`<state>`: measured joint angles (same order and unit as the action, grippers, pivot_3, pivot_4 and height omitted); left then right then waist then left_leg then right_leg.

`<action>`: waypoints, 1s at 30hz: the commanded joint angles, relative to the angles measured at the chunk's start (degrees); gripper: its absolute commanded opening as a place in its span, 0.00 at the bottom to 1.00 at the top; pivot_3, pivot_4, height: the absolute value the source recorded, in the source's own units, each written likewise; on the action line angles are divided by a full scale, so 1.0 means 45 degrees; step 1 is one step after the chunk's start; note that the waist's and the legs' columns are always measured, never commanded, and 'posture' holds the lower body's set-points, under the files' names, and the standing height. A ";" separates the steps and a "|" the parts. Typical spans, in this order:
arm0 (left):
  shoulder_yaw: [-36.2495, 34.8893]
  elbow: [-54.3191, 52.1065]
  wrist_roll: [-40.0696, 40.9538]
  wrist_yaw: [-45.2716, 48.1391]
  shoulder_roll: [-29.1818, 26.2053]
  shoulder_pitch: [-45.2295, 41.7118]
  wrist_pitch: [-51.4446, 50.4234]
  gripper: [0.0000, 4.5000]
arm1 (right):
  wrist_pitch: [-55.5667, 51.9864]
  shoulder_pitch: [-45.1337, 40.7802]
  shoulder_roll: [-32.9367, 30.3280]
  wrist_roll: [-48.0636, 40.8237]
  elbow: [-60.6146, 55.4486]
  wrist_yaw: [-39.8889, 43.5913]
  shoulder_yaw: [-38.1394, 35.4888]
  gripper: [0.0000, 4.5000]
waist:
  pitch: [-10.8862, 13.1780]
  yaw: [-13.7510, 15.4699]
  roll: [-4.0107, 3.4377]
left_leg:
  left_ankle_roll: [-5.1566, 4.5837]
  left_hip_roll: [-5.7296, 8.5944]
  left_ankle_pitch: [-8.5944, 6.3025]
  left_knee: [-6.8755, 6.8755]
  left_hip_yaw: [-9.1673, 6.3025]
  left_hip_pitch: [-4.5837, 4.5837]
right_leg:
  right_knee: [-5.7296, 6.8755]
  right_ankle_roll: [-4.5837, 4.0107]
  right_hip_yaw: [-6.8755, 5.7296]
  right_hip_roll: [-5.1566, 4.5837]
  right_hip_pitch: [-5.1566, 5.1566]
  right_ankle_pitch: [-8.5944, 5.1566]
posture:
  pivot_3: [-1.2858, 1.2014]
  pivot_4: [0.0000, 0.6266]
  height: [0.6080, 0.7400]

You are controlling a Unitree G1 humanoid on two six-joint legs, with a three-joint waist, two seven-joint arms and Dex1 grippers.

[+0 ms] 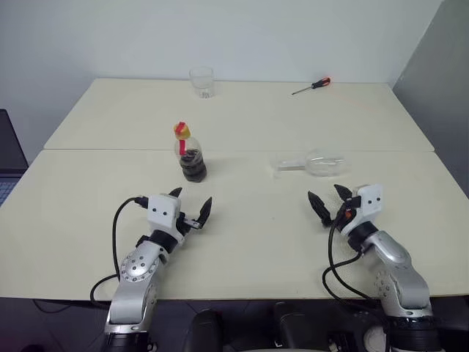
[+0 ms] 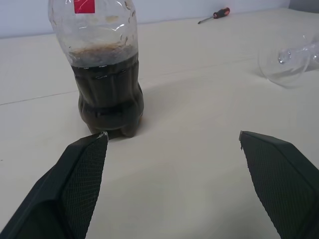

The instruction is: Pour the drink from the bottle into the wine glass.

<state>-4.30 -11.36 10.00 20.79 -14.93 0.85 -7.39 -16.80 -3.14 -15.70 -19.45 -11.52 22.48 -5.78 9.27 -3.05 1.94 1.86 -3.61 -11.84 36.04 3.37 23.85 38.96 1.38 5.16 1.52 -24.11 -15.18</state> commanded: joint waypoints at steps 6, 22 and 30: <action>-0.0335 -0.0364 0.0134 -0.0458 0.0231 -0.0112 0.0117 0.99 | 0.0082 -0.0218 0.0021 -0.0216 -0.0372 0.0126 -0.0110 1.00 | 0.0000 0.0005 0.0000 | 0.0000 0.0001 0.0000 0.0000 0.0000 0.0002 | -0.0001 0.0000 0.0000 -0.0001 0.0000 0.0000 | 0.52 0.24 1.00; -0.0811 0.2424 -0.0180 -0.1750 0.0434 -0.3009 -0.0400 0.99 | -0.1506 -0.0885 -0.0458 -0.1179 -0.1742 0.1918 0.1406 1.00 | -0.0001 0.0071 0.0004 | 0.0000 0.0003 0.0000 0.0005 -0.0001 0.0002 | 0.0001 0.0002 -0.0006 0.0002 0.0004 0.0001 | 0.52 0.24 1.00; -0.0592 0.3275 -0.0400 -0.1829 0.0406 -0.3989 -0.0742 0.99 | -0.2272 -0.1575 -0.0921 -0.1093 -0.2478 0.2331 0.2339 1.00 | -0.0002 0.0071 0.0006 | 0.0000 0.0001 0.0000 0.0007 -0.0006 0.0003 | 0.0000 0.0003 -0.0023 0.0008 0.0005 0.0002 | 0.52 0.24 1.00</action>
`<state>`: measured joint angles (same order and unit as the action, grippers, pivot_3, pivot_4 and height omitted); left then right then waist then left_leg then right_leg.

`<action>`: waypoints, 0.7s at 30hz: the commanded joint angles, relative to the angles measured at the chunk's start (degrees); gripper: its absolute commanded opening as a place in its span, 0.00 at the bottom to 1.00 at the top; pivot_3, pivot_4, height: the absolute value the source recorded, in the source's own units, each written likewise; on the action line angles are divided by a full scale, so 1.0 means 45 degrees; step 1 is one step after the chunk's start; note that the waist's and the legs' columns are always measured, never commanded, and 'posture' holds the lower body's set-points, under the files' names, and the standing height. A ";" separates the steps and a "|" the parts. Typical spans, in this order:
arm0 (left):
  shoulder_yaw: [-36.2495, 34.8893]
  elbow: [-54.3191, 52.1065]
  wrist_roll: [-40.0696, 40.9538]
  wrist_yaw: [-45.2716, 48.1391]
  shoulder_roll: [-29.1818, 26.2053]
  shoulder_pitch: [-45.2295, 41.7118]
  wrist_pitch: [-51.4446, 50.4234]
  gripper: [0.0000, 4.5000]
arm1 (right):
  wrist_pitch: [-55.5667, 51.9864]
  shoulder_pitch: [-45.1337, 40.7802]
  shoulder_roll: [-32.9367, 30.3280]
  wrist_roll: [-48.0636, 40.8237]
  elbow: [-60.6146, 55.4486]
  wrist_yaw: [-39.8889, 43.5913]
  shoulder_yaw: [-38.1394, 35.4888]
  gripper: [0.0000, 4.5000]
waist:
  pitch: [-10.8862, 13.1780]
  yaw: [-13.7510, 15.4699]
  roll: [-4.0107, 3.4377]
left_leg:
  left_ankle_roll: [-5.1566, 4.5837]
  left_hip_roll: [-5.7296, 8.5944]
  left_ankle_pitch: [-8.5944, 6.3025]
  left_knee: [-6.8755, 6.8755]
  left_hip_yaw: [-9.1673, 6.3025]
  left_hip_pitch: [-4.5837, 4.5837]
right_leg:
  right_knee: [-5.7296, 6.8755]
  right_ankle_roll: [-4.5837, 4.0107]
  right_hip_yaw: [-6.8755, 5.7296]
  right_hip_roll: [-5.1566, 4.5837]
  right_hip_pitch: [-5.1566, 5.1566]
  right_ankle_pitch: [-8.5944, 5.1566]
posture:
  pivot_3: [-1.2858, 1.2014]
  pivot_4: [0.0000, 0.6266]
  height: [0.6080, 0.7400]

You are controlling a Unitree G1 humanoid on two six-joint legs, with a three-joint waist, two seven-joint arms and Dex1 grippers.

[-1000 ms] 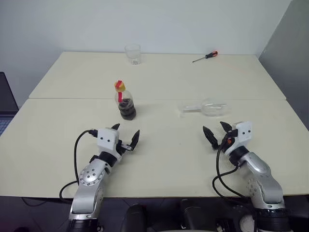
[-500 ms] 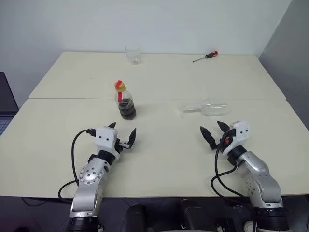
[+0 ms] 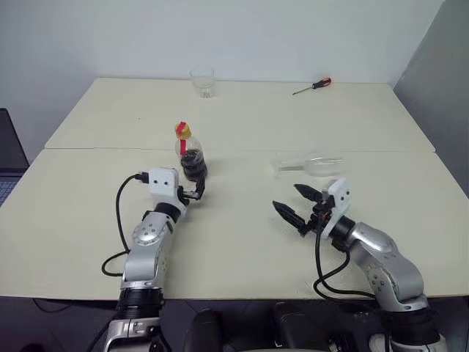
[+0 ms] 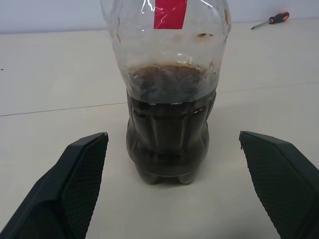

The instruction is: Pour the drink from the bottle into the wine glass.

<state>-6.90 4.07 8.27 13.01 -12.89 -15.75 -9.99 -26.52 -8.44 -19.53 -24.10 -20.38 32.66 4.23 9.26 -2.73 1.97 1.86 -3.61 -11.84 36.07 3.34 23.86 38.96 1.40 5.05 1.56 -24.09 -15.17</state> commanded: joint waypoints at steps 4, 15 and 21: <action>-0.0081 0.0094 -0.0041 -0.0119 -0.0100 -0.0603 -0.0333 0.99 | -0.0139 -0.0705 -0.0066 0.0073 -0.0415 0.0044 0.0249 1.00 | -0.0002 0.0021 0.0003 | 0.0000 0.0001 0.0000 0.0001 -0.0003 0.0001 | 0.0001 0.0000 -0.0003 0.0000 0.0000 0.0000 | 0.52 0.24 1.00; 0.0104 0.1436 -0.0493 -0.0135 -0.0321 -0.1962 -0.0368 0.99 | 0.0019 -0.0866 -0.0158 0.0268 -0.0298 0.0161 0.0550 1.00 | -0.0001 0.0074 0.0005 | 0.0000 0.0002 0.0000 0.0002 0.0000 0.0002 | 0.0001 0.0000 -0.0016 0.0000 0.0000 0.0001 | 0.52 0.24 1.00; -0.0040 0.1976 -0.0703 -0.0468 -0.0294 -0.2576 -0.0302 0.99 | -0.0006 -0.0945 -0.0140 0.0343 -0.0283 0.0108 0.0609 1.00 | -0.0001 0.0086 0.0005 | 0.0001 0.0001 0.0000 0.0003 -0.0001 0.0003 | 0.0002 0.0001 -0.0019 0.0000 -0.0001 0.0001 | 0.52 0.24 1.00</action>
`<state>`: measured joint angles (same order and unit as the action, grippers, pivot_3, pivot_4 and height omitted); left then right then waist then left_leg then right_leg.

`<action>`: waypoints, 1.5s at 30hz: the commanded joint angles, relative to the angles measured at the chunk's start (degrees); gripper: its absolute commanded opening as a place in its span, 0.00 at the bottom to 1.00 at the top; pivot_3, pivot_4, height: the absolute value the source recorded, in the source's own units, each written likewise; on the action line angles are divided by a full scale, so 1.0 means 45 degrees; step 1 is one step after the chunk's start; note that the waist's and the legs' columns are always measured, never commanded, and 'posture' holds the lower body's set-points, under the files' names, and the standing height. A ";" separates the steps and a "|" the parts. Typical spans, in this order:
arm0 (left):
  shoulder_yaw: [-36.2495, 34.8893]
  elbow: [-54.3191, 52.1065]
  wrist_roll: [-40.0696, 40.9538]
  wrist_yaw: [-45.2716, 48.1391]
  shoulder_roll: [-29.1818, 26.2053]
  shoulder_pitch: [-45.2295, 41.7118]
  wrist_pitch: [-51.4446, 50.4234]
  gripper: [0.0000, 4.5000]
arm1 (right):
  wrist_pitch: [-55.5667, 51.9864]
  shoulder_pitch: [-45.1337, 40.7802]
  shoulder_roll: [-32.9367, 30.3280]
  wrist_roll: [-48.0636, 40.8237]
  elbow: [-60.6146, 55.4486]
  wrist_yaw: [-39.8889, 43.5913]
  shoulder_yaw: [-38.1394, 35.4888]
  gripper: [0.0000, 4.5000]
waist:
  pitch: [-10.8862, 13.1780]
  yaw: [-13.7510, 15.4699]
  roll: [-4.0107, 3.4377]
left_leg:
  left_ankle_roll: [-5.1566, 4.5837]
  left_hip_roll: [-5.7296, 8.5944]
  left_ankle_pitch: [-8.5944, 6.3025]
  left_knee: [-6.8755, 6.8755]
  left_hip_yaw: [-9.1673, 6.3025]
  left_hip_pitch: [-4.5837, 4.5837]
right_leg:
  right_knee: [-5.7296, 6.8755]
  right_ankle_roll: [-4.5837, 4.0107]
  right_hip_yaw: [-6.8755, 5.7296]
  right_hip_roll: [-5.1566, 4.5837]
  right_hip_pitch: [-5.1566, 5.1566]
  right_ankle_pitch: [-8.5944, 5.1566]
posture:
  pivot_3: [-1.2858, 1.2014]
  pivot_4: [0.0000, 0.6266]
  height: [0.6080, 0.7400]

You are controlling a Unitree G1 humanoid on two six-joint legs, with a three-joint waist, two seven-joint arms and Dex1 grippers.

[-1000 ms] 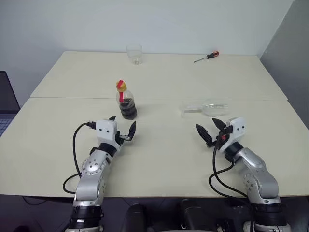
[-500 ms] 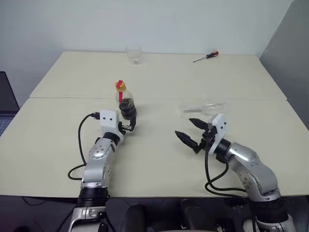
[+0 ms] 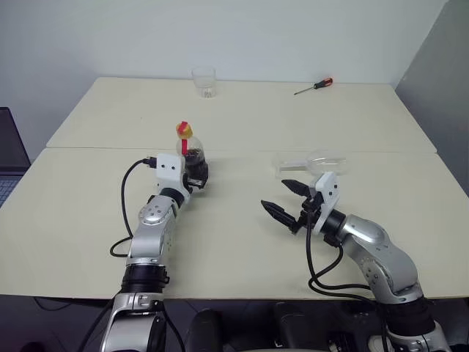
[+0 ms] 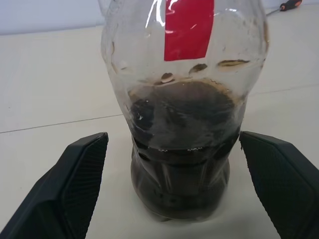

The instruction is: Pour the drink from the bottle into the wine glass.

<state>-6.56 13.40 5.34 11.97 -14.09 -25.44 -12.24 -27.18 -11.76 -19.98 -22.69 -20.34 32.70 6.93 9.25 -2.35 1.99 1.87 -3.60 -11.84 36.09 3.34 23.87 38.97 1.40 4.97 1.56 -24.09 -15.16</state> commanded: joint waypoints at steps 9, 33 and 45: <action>0.0349 0.3097 -0.0546 0.0122 -0.0111 -0.2264 0.1461 0.99 | 0.0074 -0.0459 0.0177 0.0043 -0.0124 0.0048 0.0027 1.00 | 0.0001 0.0089 0.0002 | 0.0000 0.0006 0.0000 0.0003 0.0005 0.0001 | 0.0000 0.0001 -0.0005 0.0001 -0.0001 0.0001 | 0.52 0.24 1.00; 0.0499 0.4443 -0.0545 0.0634 0.0010 -0.2718 0.3324 0.42 | 0.0043 -0.0767 0.0062 0.0172 -0.0040 -0.0021 -0.0146 1.00 | 0.0002 0.0112 0.0004 | 0.0002 0.0004 0.0001 0.0003 0.0009 0.0005 | 0.0000 0.0002 -0.0009 0.0001 -0.0002 0.0002 | 0.52 0.24 1.00; 0.0483 0.2206 0.0591 0.1958 0.0205 -0.1823 0.1319 0.40 | -0.0477 -0.1390 -0.0094 -0.0151 -0.0114 0.0040 -0.0517 1.00 | 0.0003 0.0108 0.0004 | 0.0001 0.0003 0.0001 0.0004 0.0008 0.0006 | 0.0002 0.0001 -0.0009 0.0001 -0.0003 0.0002 | 0.52 0.24 1.00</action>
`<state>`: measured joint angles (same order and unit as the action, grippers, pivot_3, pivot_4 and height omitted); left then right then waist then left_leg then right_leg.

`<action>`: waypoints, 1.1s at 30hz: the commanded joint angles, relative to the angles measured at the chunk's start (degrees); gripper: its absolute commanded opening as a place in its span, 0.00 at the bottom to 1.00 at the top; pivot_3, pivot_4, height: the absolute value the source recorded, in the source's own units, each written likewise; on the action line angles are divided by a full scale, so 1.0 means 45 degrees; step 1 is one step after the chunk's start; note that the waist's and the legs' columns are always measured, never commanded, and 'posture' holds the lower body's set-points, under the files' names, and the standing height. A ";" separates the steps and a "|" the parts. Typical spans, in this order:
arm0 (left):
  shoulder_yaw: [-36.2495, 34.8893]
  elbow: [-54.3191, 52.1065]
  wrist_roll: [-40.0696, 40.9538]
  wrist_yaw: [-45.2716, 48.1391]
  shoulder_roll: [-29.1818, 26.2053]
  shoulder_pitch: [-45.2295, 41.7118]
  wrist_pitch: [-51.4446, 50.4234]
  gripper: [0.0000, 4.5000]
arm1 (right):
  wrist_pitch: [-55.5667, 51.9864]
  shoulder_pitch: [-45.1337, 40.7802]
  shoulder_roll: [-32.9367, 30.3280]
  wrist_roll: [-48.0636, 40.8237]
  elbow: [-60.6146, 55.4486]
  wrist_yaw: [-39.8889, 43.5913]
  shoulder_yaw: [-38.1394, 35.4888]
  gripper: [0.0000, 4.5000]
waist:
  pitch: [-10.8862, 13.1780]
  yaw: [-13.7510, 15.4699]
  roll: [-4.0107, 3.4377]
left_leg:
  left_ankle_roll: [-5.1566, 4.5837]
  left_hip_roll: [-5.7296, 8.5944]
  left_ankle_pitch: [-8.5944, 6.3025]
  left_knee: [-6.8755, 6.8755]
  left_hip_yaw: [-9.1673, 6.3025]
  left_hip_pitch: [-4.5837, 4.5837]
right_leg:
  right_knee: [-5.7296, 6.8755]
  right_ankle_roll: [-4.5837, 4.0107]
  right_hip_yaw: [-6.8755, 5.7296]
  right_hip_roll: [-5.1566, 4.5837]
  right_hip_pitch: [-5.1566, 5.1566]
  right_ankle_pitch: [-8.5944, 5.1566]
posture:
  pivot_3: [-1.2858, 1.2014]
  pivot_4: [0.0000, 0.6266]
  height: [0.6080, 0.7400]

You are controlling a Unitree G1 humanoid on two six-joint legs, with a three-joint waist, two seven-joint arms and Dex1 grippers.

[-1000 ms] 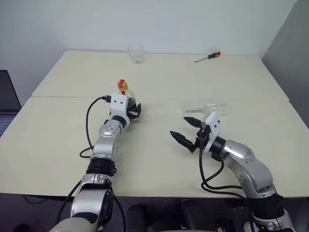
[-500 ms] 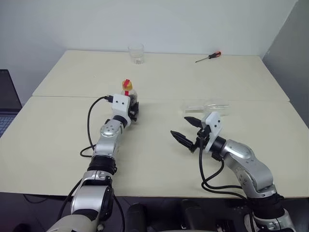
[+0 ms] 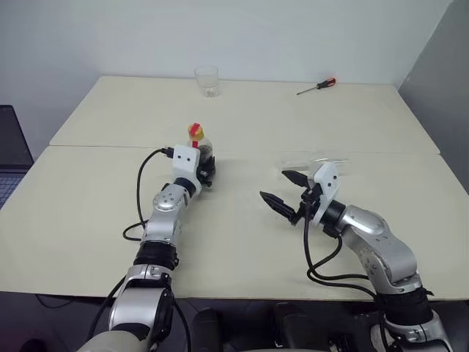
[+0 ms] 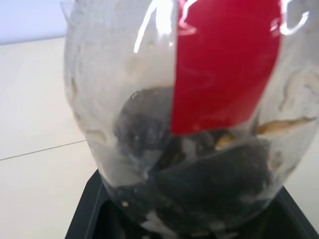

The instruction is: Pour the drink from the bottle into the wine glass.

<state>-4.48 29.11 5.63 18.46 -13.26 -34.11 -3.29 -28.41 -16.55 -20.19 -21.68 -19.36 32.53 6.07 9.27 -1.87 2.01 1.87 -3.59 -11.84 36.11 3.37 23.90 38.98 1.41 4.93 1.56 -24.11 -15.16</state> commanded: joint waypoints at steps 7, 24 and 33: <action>-0.0020 -0.2963 0.0920 0.0742 -0.0091 0.0863 -0.2211 0.40 | -0.0733 -0.0624 -0.0107 -0.0750 -0.0437 0.0112 -0.0513 1.00 | 0.0000 -0.0001 0.0000 | 0.0000 -0.0001 0.0000 0.0001 -0.0001 -0.0002 | 0.0002 0.0000 0.0004 0.0000 0.0000 0.0000 | 0.52 0.24 1.00; 0.2231 -0.7702 0.0882 0.2624 -0.0535 0.3873 -0.3613 0.40 | -0.3142 -0.3539 -0.0687 -0.2057 -0.1507 0.0125 -0.0402 1.00 | 0.0000 -0.0016 -0.0003 | 0.0000 -0.0009 0.0000 0.0000 -0.0007 -0.0004 | 0.0004 -0.0003 0.0034 0.0000 0.0000 -0.0001 | 0.52 0.24 1.00; 0.2544 -0.8536 0.0927 0.2386 -0.0176 0.4391 -0.4097 0.40 | -0.4039 -0.3903 0.0181 -0.2033 -0.1979 -0.0954 -0.0144 1.00 | 0.0000 0.0002 -0.0002 | -0.0001 -0.0001 0.0000 0.0004 -0.0008 0.0002 | 0.0001 -0.0002 0.0034 -0.0011 0.0000 -0.0001 | 0.52 0.24 1.00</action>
<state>6.34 -6.47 9.01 29.10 -14.28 -14.77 -21.75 -46.29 -33.22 -19.74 -30.47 -25.40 29.22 5.74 9.26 -1.86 2.01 1.87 -3.60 -11.84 36.12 3.33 23.91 38.98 1.39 5.08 1.52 -24.10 -15.16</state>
